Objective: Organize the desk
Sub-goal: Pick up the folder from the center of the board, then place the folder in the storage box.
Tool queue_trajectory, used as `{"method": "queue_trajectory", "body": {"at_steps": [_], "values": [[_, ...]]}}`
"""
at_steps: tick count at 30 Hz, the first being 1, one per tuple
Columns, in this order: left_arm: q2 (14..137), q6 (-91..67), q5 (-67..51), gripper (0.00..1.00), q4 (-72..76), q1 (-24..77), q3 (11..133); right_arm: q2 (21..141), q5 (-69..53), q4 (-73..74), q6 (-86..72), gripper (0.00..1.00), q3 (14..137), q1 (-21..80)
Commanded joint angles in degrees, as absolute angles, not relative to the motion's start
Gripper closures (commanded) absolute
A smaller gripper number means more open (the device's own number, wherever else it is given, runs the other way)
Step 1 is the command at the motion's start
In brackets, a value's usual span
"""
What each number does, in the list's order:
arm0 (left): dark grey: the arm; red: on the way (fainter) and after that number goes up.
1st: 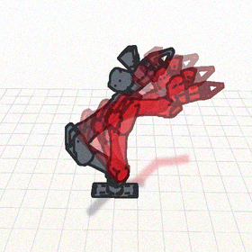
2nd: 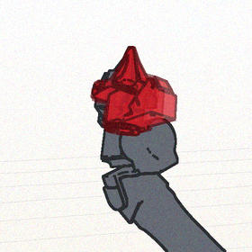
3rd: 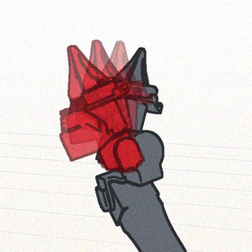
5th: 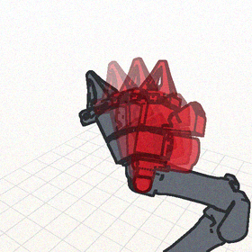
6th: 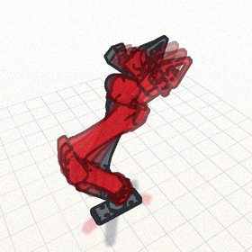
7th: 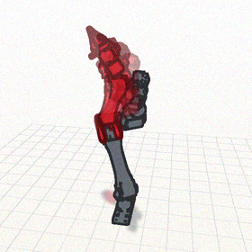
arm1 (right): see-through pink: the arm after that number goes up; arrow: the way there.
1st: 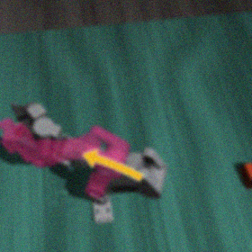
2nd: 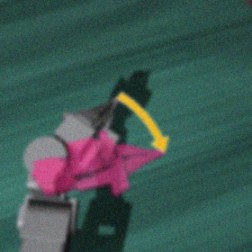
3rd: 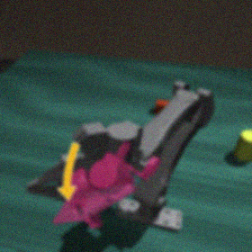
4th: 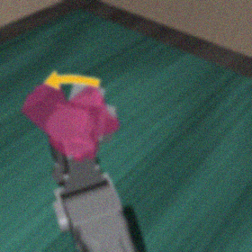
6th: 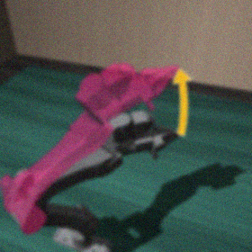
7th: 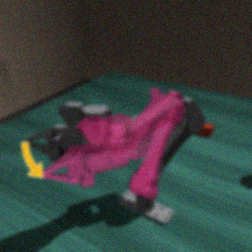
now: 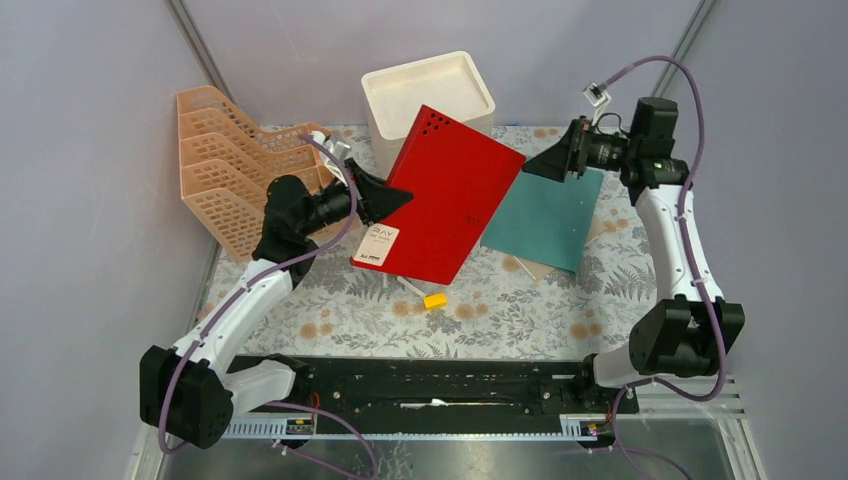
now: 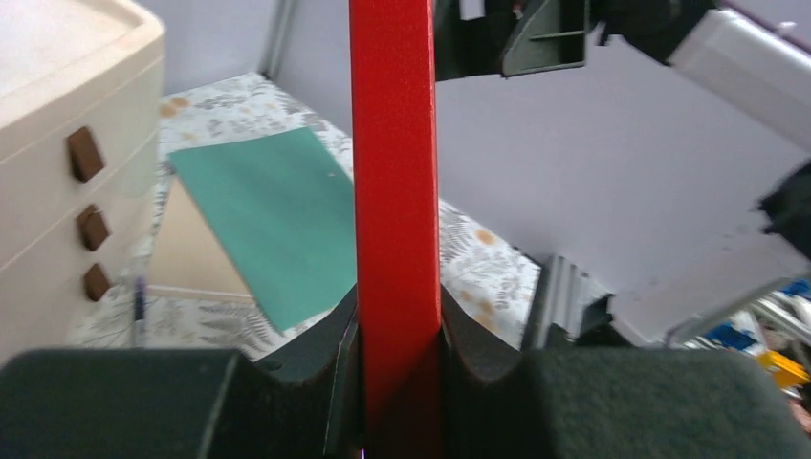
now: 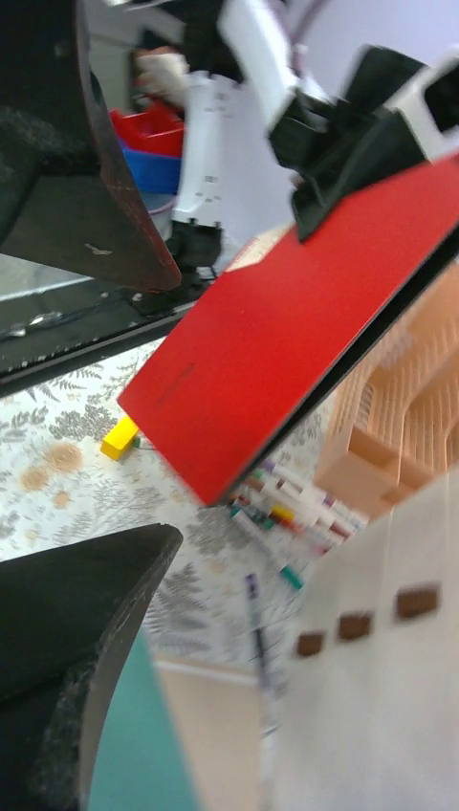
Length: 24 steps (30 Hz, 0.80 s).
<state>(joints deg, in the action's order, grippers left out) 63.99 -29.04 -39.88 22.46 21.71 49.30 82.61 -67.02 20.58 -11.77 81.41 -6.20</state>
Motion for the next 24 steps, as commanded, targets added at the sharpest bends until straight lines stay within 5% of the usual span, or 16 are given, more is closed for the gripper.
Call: {"method": "queue_trajectory", "body": {"at_steps": [1, 4, 15, 19, 24], "values": [[63.3, -39.7, -53.4, 1.0, 38.6, 18.9, 51.4, 84.9, -75.4, 16.7, -0.5, 0.01, 86.6, -0.6], [63.1, -40.2, -51.9, 1.0, 39.5, 18.6, 51.3, 86.4, -70.3, 23.6, 4.0, 0.01, 90.1, 4.0], [64.3, -51.8, -49.8, 1.0, 55.4, 16.6, 47.0, 84.4, -80.6, 23.8, 1.9, 0.02, 88.5, 10.0], [64.6, -51.6, -49.1, 1.0, 55.3, 16.0, 46.4, 84.5, -80.4, 23.7, 0.6, 0.23, 90.1, 11.2], [64.4, -50.8, -47.8, 1.0, 54.0, 15.5, 46.1, 84.6, -79.3, 23.6, 0.4, 0.74, 90.8, 11.7]]}}
